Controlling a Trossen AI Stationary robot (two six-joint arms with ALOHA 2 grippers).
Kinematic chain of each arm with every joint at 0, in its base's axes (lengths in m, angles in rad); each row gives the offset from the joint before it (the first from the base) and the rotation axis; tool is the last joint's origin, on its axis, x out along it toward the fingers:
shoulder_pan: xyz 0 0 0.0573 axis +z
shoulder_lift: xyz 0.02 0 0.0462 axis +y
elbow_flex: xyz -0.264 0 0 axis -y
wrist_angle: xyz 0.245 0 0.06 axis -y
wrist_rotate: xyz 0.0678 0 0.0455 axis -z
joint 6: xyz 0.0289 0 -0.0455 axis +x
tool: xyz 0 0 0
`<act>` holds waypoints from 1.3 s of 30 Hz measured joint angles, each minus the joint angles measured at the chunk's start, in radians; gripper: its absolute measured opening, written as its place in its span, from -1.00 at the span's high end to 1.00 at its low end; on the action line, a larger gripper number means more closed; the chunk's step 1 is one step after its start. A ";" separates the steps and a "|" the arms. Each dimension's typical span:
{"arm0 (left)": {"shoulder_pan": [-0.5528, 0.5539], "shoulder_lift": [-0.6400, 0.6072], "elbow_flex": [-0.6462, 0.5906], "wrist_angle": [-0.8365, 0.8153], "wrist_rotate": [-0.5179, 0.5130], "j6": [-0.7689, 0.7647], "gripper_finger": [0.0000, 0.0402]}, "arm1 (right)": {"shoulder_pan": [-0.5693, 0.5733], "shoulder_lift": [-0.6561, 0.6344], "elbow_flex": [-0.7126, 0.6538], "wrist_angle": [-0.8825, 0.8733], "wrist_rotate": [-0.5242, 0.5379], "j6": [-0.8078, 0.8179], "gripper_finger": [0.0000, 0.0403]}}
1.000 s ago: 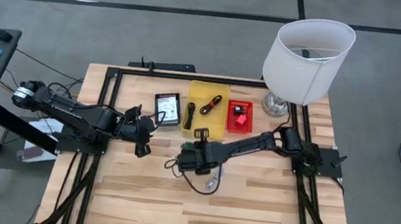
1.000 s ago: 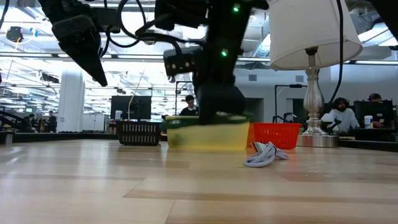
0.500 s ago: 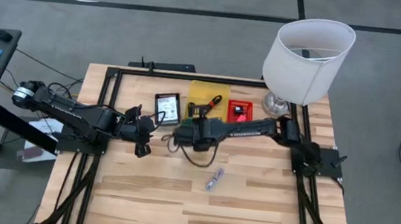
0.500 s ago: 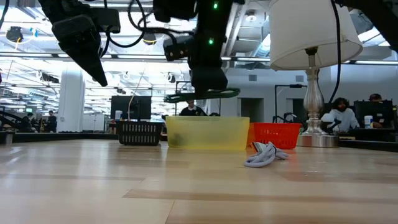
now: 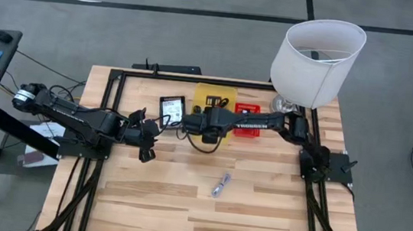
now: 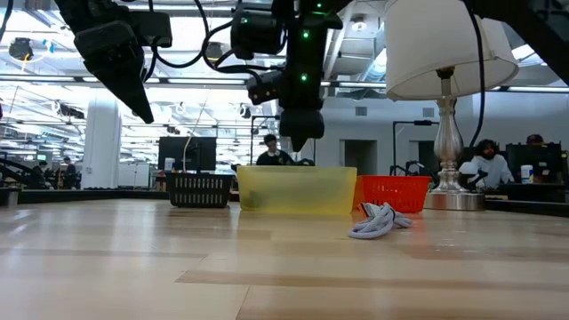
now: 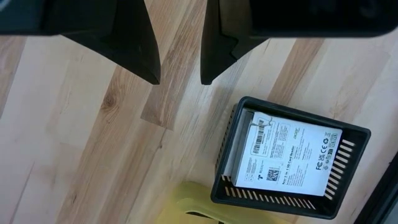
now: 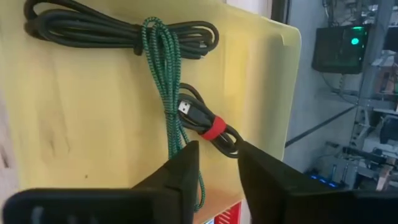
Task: Pick and place items into bin
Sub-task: Put the white charger cable into the yellow bin
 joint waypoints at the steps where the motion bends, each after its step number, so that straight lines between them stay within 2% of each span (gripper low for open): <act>1: 0.000 0.000 0.000 0.000 0.000 0.000 0.47 | 0.003 0.000 0.000 0.000 0.000 0.000 0.45; 6: 0.000 0.000 0.000 0.000 0.000 0.000 0.47 | 0.026 0.000 -0.001 -0.022 0.002 0.005 0.26; 11: 0.000 0.000 0.000 0.000 0.000 0.000 0.47 | 0.093 0.000 -0.001 -0.116 0.001 0.066 0.16; 17: 0.000 0.000 0.000 0.000 0.000 0.000 0.47 | 0.228 0.000 -0.002 -0.284 -0.030 0.147 0.17; 23: 0.000 0.000 0.000 0.000 0.000 0.000 0.47 | 0.369 0.000 -0.002 -0.396 -0.171 0.237 0.26; 28: 0.000 0.000 0.000 0.000 0.000 0.000 0.47 | 0.482 0.000 -0.002 -0.352 -0.258 0.248 0.32; 35: 0.000 0.000 0.000 0.000 0.000 0.000 0.47 | 0.590 0.000 -0.002 -0.155 -0.260 0.231 0.33; 39: 0.000 0.000 0.000 0.000 0.000 0.000 0.47 | 0.609 0.000 -0.002 -0.133 -0.258 0.218 0.30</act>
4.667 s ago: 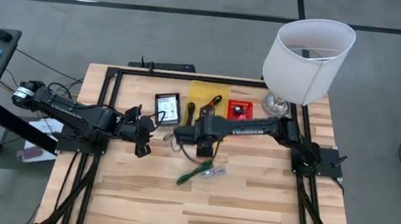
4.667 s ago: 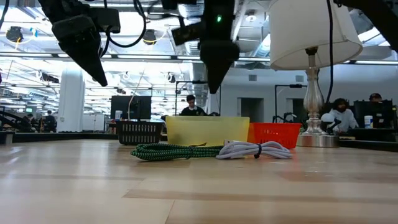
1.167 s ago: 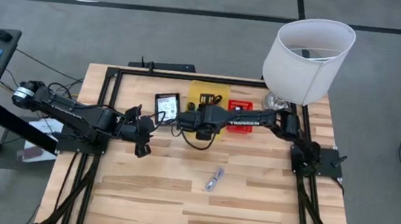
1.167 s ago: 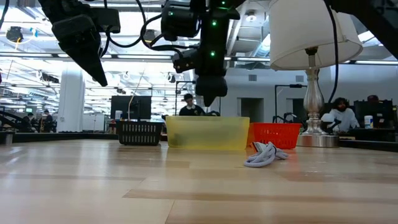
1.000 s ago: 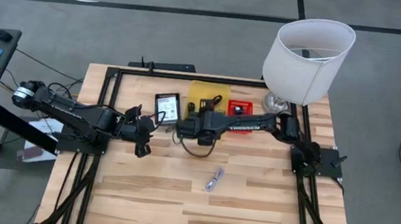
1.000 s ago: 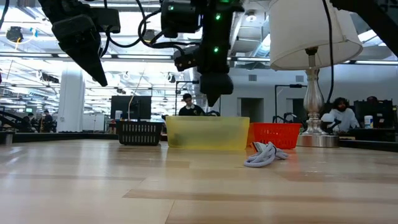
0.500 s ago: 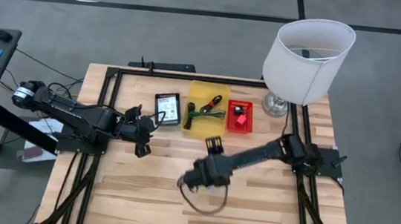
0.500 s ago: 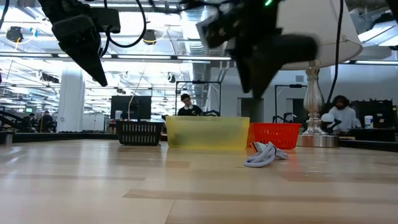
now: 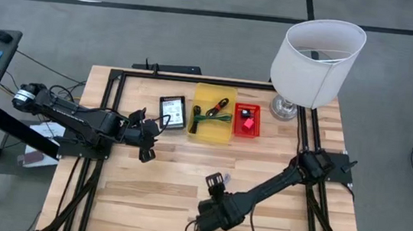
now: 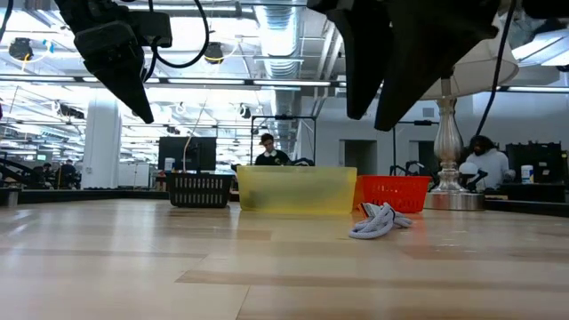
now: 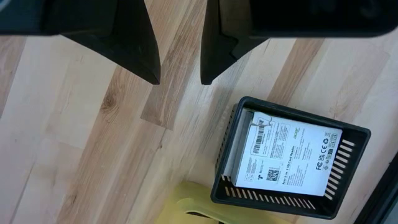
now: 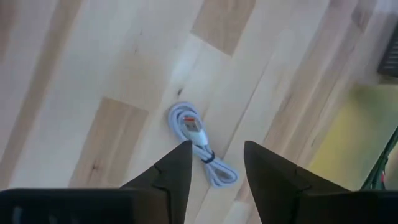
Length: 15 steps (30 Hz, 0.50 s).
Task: Pick and place items into bin
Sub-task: Put the white charger cable into the yellow bin
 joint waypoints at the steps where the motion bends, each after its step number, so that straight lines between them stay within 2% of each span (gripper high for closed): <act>1: 0.000 0.000 0.000 0.000 0.000 0.000 0.47 | 0.000 0.000 -0.002 0.000 0.000 0.000 0.29; 8: 0.000 0.000 0.000 0.000 0.000 0.000 0.47 | -0.018 0.000 -0.077 0.004 0.001 -0.027 0.30; 15: 0.000 0.000 0.000 0.000 0.000 0.000 0.47 | -0.037 0.000 -0.163 0.086 -0.004 -0.069 0.31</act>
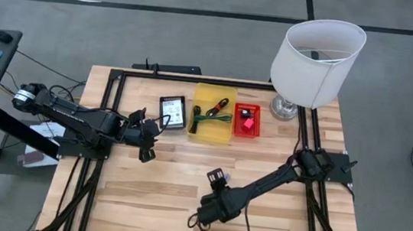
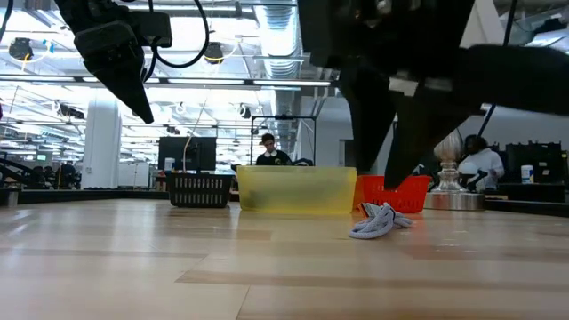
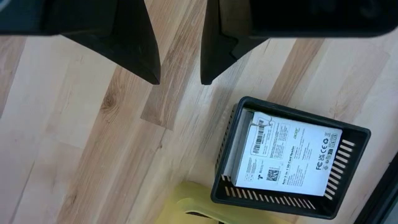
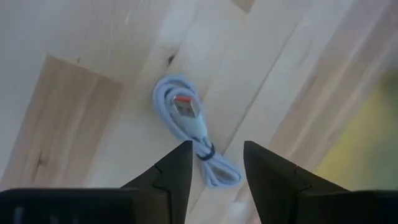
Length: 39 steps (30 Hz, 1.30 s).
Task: Pick and place items into bin
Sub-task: Put the white charger cable into the yellow bin
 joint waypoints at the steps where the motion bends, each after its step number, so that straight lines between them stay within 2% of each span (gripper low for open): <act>1: 0.000 0.000 0.000 0.000 0.000 0.000 0.47 | -0.001 0.000 -0.011 0.014 -0.003 -0.008 0.31; 7: 0.000 0.000 0.000 0.000 0.000 0.000 0.47 | -0.014 0.000 -0.069 0.050 -0.074 -0.036 0.30; 16: 0.000 0.000 0.000 0.000 0.000 0.000 0.47 | -0.039 -0.008 -0.153 0.171 -0.096 -0.047 0.37; 19: 0.000 0.000 0.000 0.000 0.000 0.000 0.47 | -0.047 -0.009 -0.157 0.174 -0.113 -0.038 0.48; 24: 0.000 0.000 0.000 0.000 0.000 0.000 0.47 | -0.048 -0.004 -0.143 0.157 -0.112 -0.037 0.83; 28: 0.000 0.000 0.000 0.000 0.000 0.000 0.47 | -0.054 0.004 -0.113 0.113 -0.100 -0.036 0.88; 33: 0.000 0.000 0.000 0.000 0.000 0.000 0.47 | -0.070 0.005 -0.043 0.010 -0.043 -0.042 0.78; 39: 0.000 0.000 0.000 0.000 0.000 0.000 0.47 | -0.130 0.005 0.058 -0.096 0.054 -0.120 0.89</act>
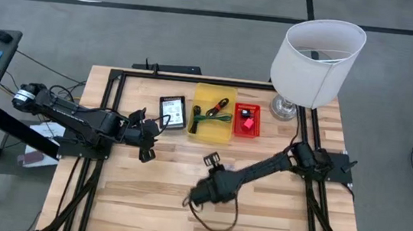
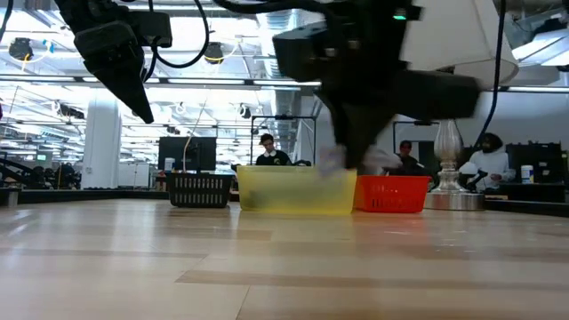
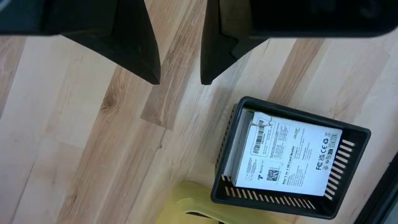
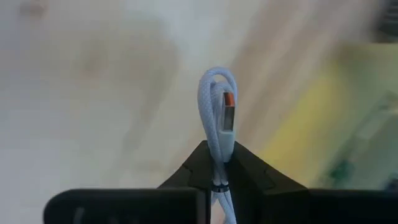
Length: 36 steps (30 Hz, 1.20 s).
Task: Pick and place items into bin
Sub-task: Put the white charger cable into the yellow bin, then return to Home Position
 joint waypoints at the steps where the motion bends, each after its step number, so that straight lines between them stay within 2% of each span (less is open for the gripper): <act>1: 0.000 0.000 0.000 0.000 0.000 0.000 0.47 | -0.017 0.000 0.019 -0.012 0.019 -0.014 0.89; 9: 0.000 0.000 0.000 0.000 0.000 0.000 0.47 | -0.175 -0.002 0.144 -0.029 0.150 -0.132 0.80; 13: 0.000 0.000 0.000 0.000 0.000 0.000 0.47 | -0.273 -0.003 0.182 -0.029 0.203 -0.177 0.84; 17: 0.000 0.000 0.000 0.000 0.000 0.000 0.47 | -0.365 -0.003 0.200 -0.031 0.213 -0.171 0.84; 21: 0.000 0.000 0.000 0.000 0.000 0.000 0.47 | -0.433 -0.003 0.200 -0.031 0.213 -0.125 0.72; 28: 0.000 0.000 0.000 0.000 0.000 0.000 0.47 | -0.494 -0.004 0.200 -0.033 0.212 -0.004 0.64; 36: 0.000 0.000 0.000 0.000 0.000 0.000 0.47 | -0.484 -0.004 0.200 -0.032 0.208 -0.002 0.64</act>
